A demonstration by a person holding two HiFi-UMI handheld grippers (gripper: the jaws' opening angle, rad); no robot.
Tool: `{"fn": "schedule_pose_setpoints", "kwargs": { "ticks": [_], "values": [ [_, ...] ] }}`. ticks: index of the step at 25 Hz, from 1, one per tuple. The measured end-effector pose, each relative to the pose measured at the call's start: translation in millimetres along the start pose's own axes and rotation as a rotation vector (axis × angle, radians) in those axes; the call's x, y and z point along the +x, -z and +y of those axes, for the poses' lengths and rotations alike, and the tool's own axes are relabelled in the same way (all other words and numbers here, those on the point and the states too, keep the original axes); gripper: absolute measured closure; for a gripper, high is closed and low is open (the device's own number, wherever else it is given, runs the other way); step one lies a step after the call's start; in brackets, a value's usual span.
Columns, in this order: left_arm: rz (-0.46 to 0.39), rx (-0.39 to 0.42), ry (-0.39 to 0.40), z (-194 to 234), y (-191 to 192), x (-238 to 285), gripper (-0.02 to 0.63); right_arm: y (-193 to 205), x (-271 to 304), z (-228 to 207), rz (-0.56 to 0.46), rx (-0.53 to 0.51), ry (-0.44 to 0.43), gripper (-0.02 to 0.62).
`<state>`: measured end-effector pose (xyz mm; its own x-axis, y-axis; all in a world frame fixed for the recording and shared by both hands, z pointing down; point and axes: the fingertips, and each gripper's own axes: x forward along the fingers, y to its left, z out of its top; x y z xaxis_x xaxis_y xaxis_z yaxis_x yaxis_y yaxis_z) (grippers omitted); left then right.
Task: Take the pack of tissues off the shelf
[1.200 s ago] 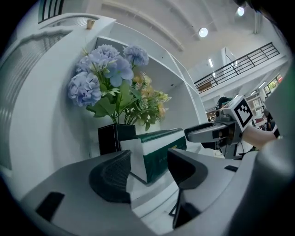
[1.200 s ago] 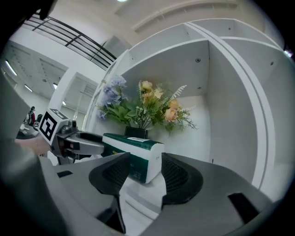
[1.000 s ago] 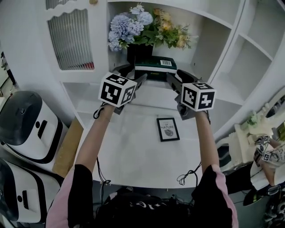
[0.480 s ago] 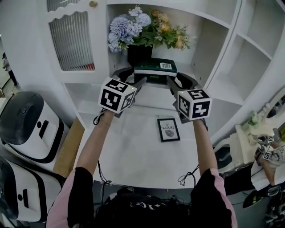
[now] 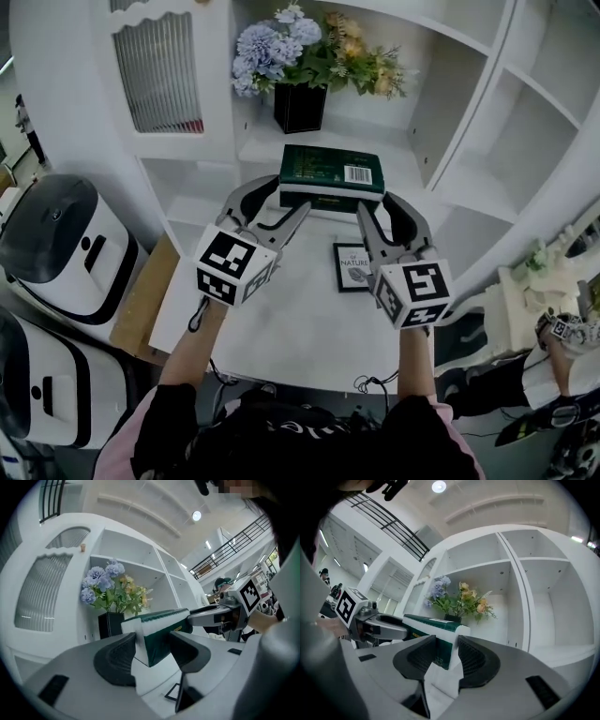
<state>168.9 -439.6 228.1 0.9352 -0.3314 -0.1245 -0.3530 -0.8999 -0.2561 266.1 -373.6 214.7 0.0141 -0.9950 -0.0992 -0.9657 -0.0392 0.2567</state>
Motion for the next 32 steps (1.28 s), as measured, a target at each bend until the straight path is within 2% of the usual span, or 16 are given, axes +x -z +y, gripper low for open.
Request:
{"fn": "schedule_pose_setpoints", "kwargs": {
  "ticks": [5, 13, 17, 23, 32],
  "values": [
    [0.025, 0.021, -0.030, -35, 19, -37, 0.371, 25, -37, 24, 0.011, 0.038, -0.034, 0.425],
    [0.123, -0.039, -0.095, -85, 63, -83, 0.371, 72, -83, 58, 0.058, 0.091, -0.115, 0.426],
    [0.149, -0.043, -0.133, -113, 76, -105, 0.371, 94, -111, 70, 0.086, 0.107, -0.160, 0.426],
    [0.194, -0.093, -0.183, -157, 96, -130, 0.371, 120, -151, 82, 0.124, 0.116, -0.219, 0.426],
    [0.223, -0.082, -0.203, -187, 92, -166, 0.371, 122, -189, 106, 0.130, 0.137, -0.241, 0.428]
  ]
}}
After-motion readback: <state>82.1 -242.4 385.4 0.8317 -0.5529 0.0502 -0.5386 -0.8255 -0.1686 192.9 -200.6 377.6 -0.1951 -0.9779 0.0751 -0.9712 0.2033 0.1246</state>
